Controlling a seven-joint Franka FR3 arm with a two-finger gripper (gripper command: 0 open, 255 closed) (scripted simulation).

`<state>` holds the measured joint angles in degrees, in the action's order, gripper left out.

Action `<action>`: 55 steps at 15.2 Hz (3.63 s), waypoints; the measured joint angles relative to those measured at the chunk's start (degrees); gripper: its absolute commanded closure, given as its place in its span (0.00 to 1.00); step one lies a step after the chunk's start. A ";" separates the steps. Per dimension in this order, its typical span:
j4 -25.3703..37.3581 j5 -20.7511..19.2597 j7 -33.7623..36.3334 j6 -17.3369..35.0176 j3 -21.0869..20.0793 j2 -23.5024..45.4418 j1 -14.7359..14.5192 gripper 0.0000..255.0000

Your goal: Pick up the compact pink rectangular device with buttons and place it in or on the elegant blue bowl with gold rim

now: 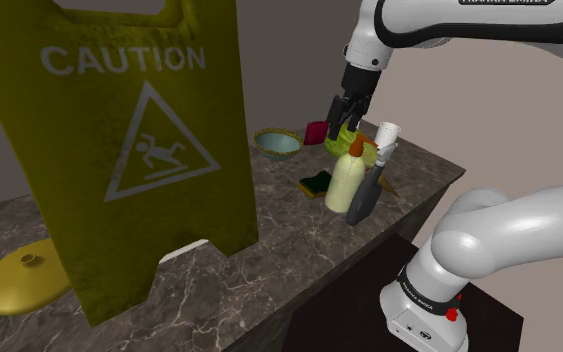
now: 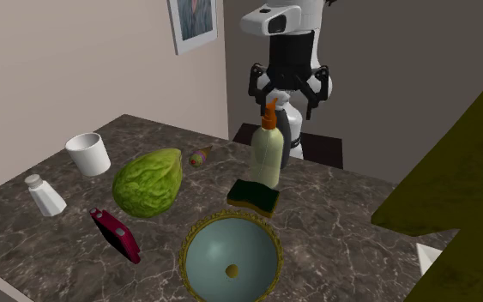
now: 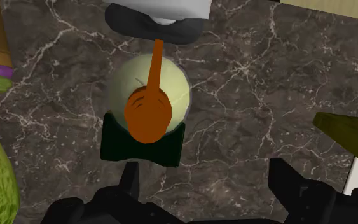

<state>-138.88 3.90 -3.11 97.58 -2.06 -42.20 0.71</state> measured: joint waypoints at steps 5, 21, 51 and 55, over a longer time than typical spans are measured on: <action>0.74 -2.40 -6.17 2.85 3.23 4.06 0.40 0.00; 18.71 -5.89 -38.26 15.08 16.42 35.30 1.06 0.00; 41.57 0.03 -58.13 19.72 17.16 63.61 4.73 1.00; 41.58 0.03 -58.13 19.70 17.16 63.61 4.73 1.00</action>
<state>-97.31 3.93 -61.24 117.28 15.10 21.41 5.44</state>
